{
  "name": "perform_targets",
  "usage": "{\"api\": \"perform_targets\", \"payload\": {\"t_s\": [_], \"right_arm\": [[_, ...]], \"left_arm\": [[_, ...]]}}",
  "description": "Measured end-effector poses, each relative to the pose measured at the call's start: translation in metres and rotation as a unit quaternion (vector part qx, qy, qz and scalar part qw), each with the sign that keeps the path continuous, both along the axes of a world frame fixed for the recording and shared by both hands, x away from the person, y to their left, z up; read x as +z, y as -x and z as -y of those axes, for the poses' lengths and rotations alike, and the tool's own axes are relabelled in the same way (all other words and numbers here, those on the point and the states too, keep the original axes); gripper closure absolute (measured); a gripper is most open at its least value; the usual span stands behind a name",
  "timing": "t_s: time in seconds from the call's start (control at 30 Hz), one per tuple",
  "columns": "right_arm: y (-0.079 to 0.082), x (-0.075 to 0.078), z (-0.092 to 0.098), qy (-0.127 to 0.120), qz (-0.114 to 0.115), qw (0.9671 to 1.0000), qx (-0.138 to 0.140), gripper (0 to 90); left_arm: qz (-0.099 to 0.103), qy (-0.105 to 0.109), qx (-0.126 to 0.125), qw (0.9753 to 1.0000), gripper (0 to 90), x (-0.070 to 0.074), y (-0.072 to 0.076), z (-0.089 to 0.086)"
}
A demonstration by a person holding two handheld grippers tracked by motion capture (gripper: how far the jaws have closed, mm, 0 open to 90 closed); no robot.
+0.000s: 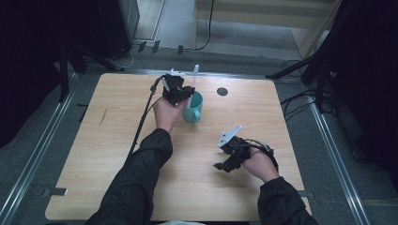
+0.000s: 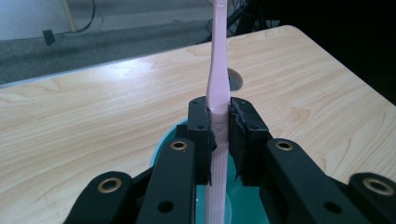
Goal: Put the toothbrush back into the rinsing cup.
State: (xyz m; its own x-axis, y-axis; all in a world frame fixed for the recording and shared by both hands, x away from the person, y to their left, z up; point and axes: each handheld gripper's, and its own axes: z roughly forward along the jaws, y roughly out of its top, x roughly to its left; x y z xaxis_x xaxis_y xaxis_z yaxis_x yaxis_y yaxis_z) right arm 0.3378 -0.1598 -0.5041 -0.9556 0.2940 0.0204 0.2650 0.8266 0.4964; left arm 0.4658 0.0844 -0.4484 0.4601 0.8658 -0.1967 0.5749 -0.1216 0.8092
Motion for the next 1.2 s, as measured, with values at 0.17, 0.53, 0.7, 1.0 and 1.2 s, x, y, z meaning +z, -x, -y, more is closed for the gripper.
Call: {"api": "perform_targets", "payload": {"t_s": [0.17,0.53,0.7,1.0,1.2], "right_arm": [[0.0,0.0,0.0,0.001,-0.001,1.0,0.0,22.4],[0.0,0.0,0.0,0.001,-0.001,1.0,0.0,22.4],[0.0,0.0,0.0,0.001,-0.001,1.0,0.0,22.4],[0.0,0.0,0.0,0.002,-0.001,1.0,0.0,22.4],[0.0,-0.001,0.0,0.002,-0.001,1.0,-0.001,22.4]], "left_arm": [[-0.005,-0.008,-0.002,1.0,79.0,-0.006,0.002,0.002],[-0.029,-0.014,-0.006,0.9995,78.3,-0.012,0.002,0.004],[-0.041,-0.017,-0.006,0.999,79.2,-0.014,0.001,0.003],[-0.048,-0.021,-0.01,0.9986,77.4,-0.007,0.003,-0.003],[-0.066,-0.019,-0.028,0.9973,70.0,0.011,0.006,-0.014]]}}
